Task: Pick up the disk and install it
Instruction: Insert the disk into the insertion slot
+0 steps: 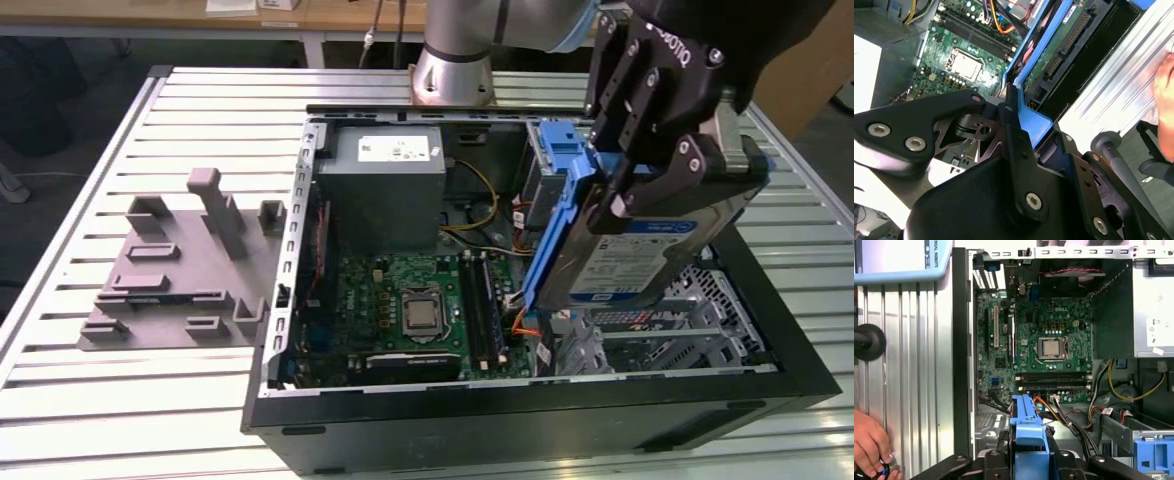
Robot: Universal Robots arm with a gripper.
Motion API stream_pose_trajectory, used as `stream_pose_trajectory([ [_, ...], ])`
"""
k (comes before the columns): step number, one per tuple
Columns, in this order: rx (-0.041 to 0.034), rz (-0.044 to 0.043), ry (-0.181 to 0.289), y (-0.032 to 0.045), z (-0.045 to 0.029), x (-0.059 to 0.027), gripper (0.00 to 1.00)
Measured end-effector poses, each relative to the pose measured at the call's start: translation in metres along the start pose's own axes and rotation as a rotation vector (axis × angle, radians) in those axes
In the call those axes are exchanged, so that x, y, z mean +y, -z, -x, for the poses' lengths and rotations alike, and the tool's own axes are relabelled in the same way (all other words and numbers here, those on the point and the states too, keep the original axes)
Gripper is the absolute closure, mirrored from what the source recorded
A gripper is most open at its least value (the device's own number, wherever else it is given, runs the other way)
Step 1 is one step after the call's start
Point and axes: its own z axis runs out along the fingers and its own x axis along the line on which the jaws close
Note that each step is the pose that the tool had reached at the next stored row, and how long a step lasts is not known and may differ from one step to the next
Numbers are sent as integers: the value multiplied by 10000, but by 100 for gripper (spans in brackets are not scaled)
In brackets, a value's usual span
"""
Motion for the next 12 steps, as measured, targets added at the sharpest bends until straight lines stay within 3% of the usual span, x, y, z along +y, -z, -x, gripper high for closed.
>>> stream_pose_trajectory([
  [12,0,8,0,-25,-38,-225,64],
])
